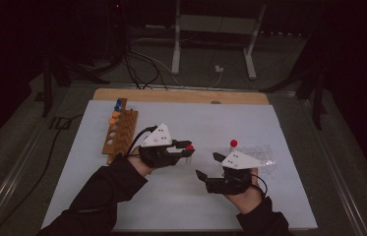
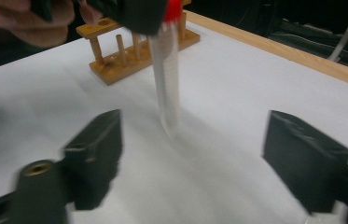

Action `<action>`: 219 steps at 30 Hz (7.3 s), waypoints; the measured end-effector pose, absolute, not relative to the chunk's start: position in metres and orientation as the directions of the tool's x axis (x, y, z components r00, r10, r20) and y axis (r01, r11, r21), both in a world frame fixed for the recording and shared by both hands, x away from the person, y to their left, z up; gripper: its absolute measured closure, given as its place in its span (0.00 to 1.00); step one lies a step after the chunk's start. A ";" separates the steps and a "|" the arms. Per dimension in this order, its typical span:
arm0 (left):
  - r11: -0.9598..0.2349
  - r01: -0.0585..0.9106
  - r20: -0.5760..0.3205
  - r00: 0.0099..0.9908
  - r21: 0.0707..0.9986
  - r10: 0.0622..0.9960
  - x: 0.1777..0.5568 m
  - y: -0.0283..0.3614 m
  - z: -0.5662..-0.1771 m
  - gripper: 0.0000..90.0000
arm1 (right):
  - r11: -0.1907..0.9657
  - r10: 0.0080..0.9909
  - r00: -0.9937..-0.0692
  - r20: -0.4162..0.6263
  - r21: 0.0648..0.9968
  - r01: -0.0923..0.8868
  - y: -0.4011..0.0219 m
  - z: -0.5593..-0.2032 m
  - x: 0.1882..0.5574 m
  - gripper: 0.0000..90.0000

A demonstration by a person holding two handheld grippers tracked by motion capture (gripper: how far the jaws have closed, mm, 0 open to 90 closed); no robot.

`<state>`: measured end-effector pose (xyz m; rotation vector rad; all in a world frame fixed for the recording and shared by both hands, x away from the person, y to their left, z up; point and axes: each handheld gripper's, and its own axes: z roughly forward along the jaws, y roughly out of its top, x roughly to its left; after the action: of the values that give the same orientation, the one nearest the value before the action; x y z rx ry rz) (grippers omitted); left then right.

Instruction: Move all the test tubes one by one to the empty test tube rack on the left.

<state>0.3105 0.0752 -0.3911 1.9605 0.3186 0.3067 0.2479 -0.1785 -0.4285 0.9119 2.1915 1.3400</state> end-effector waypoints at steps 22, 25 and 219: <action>-0.306 0.128 0.103 0.765 0.943 0.636 0.328 0.183 -0.356 0.80 | 0.271 0.697 -0.717 0.032 0.913 0.305 -0.188 -0.425 0.248 0.00; -0.295 0.133 0.103 0.739 0.946 0.666 0.329 0.196 -0.354 0.80 | 0.275 0.694 -0.719 0.030 0.912 0.303 -0.188 -0.424 0.248 0.00; -0.367 0.109 0.005 0.955 0.924 0.296 0.301 0.051 -0.420 0.62 | 0.450 0.658 -0.747 -0.089 0.843 0.296 -0.157 -0.433 0.256 0.83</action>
<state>0.3006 0.0510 -0.4202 1.9469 0.2917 0.2020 0.2558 -0.1573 -0.4335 0.8046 2.3002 1.2190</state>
